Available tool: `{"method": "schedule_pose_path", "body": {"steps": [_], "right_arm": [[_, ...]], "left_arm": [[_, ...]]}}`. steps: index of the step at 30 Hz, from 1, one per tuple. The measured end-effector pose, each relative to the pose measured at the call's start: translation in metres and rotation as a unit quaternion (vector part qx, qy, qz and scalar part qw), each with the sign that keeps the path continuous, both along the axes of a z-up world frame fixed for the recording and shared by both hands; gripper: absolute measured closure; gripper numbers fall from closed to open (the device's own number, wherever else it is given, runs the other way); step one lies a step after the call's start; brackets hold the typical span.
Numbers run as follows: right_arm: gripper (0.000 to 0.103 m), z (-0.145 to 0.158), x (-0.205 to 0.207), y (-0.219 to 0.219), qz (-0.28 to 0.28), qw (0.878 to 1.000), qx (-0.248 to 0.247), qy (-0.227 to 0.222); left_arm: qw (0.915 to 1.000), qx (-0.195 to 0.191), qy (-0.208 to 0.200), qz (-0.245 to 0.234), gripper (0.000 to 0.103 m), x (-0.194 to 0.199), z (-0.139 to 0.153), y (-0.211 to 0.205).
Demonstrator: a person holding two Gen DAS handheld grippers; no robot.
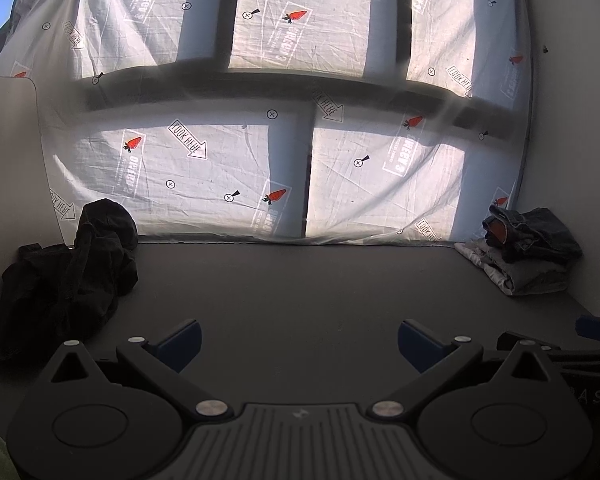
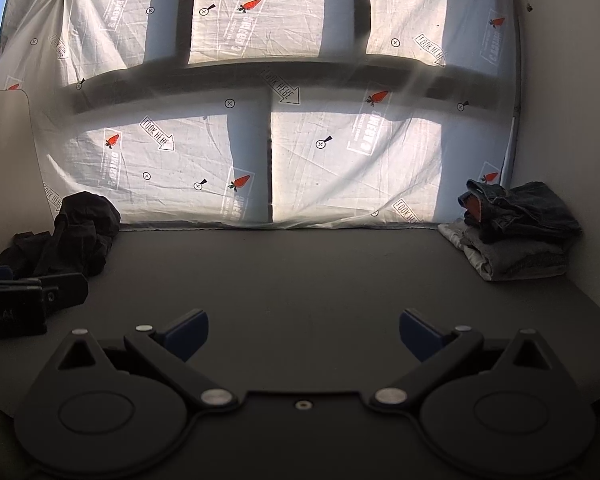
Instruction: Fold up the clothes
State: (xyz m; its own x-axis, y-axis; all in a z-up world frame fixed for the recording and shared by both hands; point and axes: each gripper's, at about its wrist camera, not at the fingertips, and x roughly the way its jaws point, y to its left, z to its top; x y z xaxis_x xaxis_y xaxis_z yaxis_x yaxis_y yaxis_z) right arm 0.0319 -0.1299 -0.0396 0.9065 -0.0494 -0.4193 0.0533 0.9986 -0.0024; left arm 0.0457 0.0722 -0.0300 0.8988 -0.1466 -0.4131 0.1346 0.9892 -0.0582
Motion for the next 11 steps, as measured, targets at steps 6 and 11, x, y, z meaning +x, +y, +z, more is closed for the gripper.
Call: {"method": "schedule_pose_path", "body": {"steps": [6, 11], "right_arm": [[0.0, -0.0006, 0.0, 0.0026, -0.002, 1.0, -0.002, -0.001], [0.0, 0.0002, 0.0022, 0.005, -0.004, 1.0, -0.002, -0.003]], "left_arm": [[1.0, 0.0, 0.001, -0.004, 0.0, 0.0016, -0.001, 0.0012], [1.0, 0.001, 0.0, -0.005, 0.0, 0.0038, -0.0011, 0.0023]]}}
